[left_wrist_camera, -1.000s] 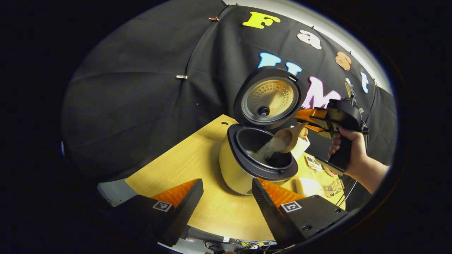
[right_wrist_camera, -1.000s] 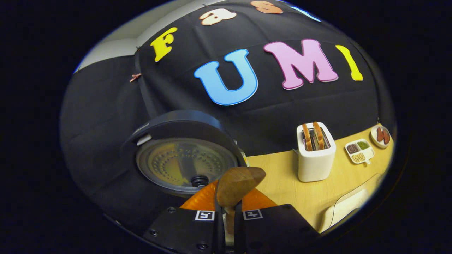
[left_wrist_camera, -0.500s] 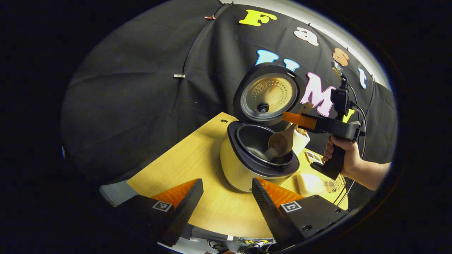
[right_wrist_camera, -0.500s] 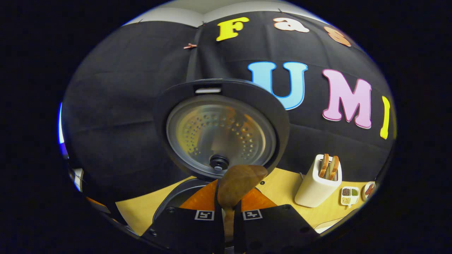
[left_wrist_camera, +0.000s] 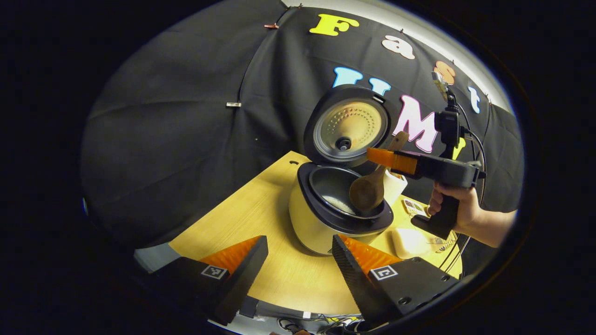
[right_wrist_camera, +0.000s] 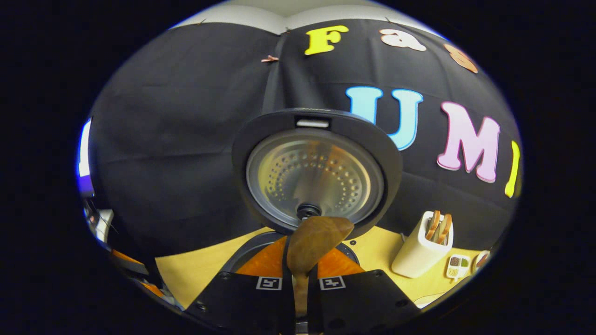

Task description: Close the left gripper, press the button to open the rice cooker; take a wooden spoon from the chopstick holder with the right hand, scoop a spoonful of rice and pour it into the rice cooker, then put the wooden spoon back into the chopstick holder.

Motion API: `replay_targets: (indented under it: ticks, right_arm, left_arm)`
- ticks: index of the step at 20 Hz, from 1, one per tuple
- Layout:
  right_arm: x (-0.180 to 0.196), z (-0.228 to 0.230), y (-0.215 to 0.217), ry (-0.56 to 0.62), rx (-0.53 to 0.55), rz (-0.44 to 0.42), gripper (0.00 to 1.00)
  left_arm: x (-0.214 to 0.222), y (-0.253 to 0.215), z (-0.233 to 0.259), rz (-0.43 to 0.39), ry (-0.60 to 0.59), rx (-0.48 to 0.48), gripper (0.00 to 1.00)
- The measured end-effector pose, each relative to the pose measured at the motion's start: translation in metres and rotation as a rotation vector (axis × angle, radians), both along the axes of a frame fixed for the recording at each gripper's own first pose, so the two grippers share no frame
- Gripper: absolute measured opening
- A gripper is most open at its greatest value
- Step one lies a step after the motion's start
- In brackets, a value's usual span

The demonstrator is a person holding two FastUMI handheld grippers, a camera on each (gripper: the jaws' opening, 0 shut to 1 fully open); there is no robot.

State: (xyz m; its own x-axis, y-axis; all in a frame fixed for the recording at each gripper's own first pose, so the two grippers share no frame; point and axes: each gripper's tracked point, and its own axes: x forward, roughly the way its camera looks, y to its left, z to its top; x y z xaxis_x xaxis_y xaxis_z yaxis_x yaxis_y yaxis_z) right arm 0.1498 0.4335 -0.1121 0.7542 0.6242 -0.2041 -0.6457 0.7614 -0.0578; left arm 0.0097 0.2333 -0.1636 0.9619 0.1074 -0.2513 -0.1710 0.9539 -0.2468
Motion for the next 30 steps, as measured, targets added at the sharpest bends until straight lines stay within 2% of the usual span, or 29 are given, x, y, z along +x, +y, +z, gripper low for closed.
replay_targets:
  ticks: [4,5,6,9,11,13,16,21,25,30]
  right_arm:
    - [0.000,0.035,-0.032,0.083,0.161,-0.056,0.14]
    - [0.000,0.045,-0.047,0.095,0.204,-0.083,0.10]
    - [0.002,0.055,-0.062,0.097,0.237,-0.108,0.14]
    - [0.005,0.076,-0.125,0.091,0.300,-0.196,0.14]
    - [0.007,0.090,-0.167,0.075,0.331,-0.246,0.14]
    - [0.009,0.099,-0.214,0.040,0.322,-0.292,0.14]
    - [0.010,0.103,-0.284,-0.005,0.283,-0.368,0.14]
    - [0.008,0.090,-0.386,-0.002,0.266,-0.482,0.14]
    - [0.011,0.073,-0.457,0.029,0.284,-0.570,0.14]
    - [0.020,0.050,-0.526,0.081,0.327,-0.663,0.14]
  left_arm:
    - [0.005,-0.012,0.007,-0.017,-0.018,-0.010,0.96]
    - [0.007,-0.018,0.009,-0.024,-0.019,-0.011,0.96]
    - [0.011,-0.026,0.013,-0.039,-0.024,-0.013,0.97]
    - [0.019,-0.056,0.024,-0.107,-0.038,-0.016,0.96]
    - [0.027,-0.074,0.030,-0.135,-0.041,0.014,0.96]
    - [0.036,-0.095,0.037,-0.157,-0.046,0.040,0.96]
    - [0.048,-0.135,0.051,-0.195,-0.062,0.017,0.96]
    - [0.066,-0.194,0.065,-0.243,-0.077,0.044,0.96]
    - [0.076,-0.223,0.069,-0.236,-0.078,0.069,0.96]
    - [0.083,-0.249,0.066,-0.200,-0.054,0.042,0.96]
